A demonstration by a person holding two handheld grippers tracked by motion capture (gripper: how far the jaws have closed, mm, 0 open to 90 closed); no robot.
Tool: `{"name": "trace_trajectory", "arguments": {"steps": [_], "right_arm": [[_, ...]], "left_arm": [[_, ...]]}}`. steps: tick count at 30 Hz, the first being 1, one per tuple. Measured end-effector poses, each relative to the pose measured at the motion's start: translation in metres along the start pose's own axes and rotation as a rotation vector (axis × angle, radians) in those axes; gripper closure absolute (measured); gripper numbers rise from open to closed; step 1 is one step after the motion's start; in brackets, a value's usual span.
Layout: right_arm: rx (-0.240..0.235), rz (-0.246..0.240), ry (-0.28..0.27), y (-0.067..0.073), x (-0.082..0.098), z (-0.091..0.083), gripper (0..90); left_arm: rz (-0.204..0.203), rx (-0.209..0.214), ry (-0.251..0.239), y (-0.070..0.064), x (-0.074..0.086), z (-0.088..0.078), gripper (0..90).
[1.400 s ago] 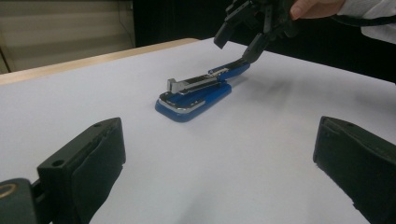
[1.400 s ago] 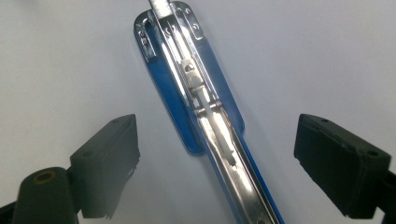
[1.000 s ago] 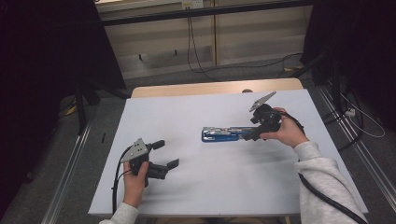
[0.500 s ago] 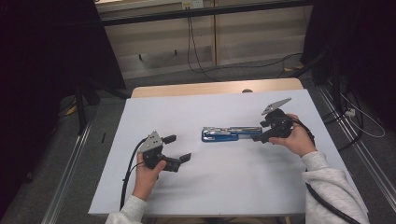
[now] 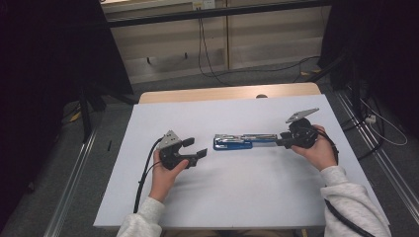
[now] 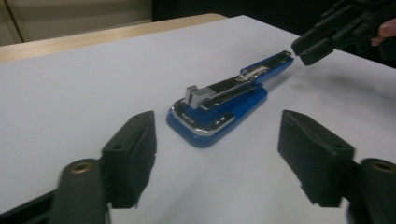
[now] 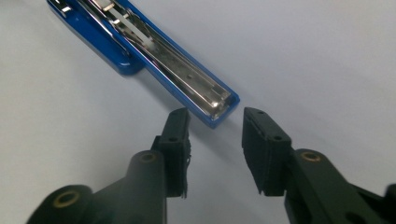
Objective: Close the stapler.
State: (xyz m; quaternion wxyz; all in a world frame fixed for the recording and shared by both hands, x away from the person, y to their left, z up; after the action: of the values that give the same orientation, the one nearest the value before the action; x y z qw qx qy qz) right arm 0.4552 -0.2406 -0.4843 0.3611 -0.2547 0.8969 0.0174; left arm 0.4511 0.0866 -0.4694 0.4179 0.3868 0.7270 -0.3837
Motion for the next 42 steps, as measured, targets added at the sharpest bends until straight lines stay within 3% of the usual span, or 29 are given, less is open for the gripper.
{"name": "trace_trajectory", "arguments": {"steps": [4, 7, 8, 11, 14, 15, 18, 25, 33, 42], "right_arm": [[0.014, 0.022, 0.0, -0.001, 0.002, 0.0, 73.4], [0.021, 0.009, 0.013, -0.002, 0.006, 0.002, 78.7], [0.024, 0.011, 0.015, -0.004, 0.008, 0.002, 83.8], [0.033, 0.036, 0.012, -0.008, 0.01, 0.001, 89.7], [0.043, 0.051, 0.017, -0.01, 0.012, 0.002, 90.0], [0.052, 0.055, 0.018, -0.011, 0.013, 0.005, 90.0], [0.061, 0.05, 0.025, -0.01, 0.015, 0.008, 90.0], [0.087, 0.019, 0.063, -0.007, 0.019, 0.017, 90.0], [0.094, 0.032, 0.064, -0.008, 0.02, 0.019, 90.0], [0.096, 0.023, 0.063, -0.007, 0.016, 0.023, 90.0]], "left_arm": [[-0.026, -0.02, 0.008, 0.006, 0.002, 0.003, 40.8], [-0.046, -0.03, 0.038, 0.01, 0.003, 0.007, 51.1], [-0.057, -0.036, 0.053, 0.01, 0.003, 0.011, 58.4], [-0.064, -0.057, 0.07, 0.012, 0.004, 0.016, 69.5], [-0.088, -0.049, 0.088, 0.016, 0.008, 0.024, 76.9], [-0.09, -0.053, 0.118, 0.018, 0.011, 0.027, 83.3], [-0.103, -0.05, 0.141, 0.02, 0.013, 0.037, 88.2], [-0.103, -0.073, 0.175, 0.027, 0.014, 0.047, 90.0], [-0.109, -0.099, 0.2, 0.034, 0.013, 0.06, 90.0], [-0.106, -0.086, 0.26, 0.034, 0.015, 0.072, 90.0]]}}
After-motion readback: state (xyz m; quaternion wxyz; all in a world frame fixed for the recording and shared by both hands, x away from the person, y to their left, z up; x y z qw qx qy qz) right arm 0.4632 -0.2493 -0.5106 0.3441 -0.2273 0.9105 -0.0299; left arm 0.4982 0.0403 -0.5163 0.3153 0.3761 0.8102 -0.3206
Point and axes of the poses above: each handheld gripper's, and its own axes: z roughly forward along the jaws, x roughly out of its underside, y roughly to its left, the point moved 8 cm from there along z, roughly forward along the jaws, and after that the axes turned 14 degrees about x, right-handed, at the moved point
